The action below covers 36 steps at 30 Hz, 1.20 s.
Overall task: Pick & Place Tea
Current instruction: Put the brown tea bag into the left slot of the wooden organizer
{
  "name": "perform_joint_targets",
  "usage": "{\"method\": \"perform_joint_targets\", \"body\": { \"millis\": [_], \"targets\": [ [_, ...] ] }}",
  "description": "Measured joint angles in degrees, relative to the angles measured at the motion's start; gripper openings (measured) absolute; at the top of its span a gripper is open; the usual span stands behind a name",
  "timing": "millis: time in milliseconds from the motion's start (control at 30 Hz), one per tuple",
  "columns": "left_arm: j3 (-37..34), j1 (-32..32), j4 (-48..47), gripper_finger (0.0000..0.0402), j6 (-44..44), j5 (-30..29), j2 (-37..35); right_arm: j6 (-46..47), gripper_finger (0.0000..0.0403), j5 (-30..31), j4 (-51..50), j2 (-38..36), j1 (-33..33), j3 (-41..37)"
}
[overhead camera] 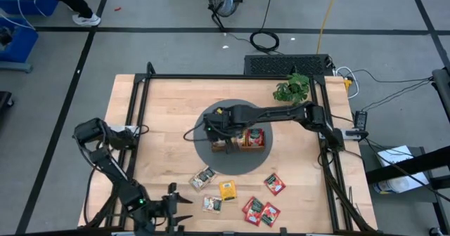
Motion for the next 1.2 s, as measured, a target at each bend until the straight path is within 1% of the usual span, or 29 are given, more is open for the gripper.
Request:
{"method": "perform_joint_targets", "body": {
  "millis": [167,500,700,1033,1100,1200],
  "targets": [
    [0.02,-1.64,-1.85,0.0223,-0.66,-3.17,0.00,0.09,0.0000,0.00,0.12,0.00,-2.35,-0.02],
    [0.02,-1.53,-2.78,0.0223,-1.31,-3.49,0.00,0.10,0.0000,-0.12,1.72,0.00,-3.51,-4.53],
    [0.02,-1.42,-2.78,0.0223,-1.45,-3.49,0.00,-0.78,0.0000,-0.05,6.69,0.00,-1.79,-7.20],
    [0.02,-1.09,-2.74,0.0223,-1.53,-3.47,0.00,-1.02,0.0000,0.21,9.59,0.00,1.45,-7.85],
    [0.02,-0.99,-2.74,0.0223,-1.65,-3.47,0.00,-1.28,0.0000,2.04,9.66,0.00,1.73,-7.87],
    [0.02,-0.99,-2.75,0.0223,-1.90,-3.47,0.00,-3.31,0.0000,9.42,9.45,0.00,2.19,-7.87]
  ]
}}
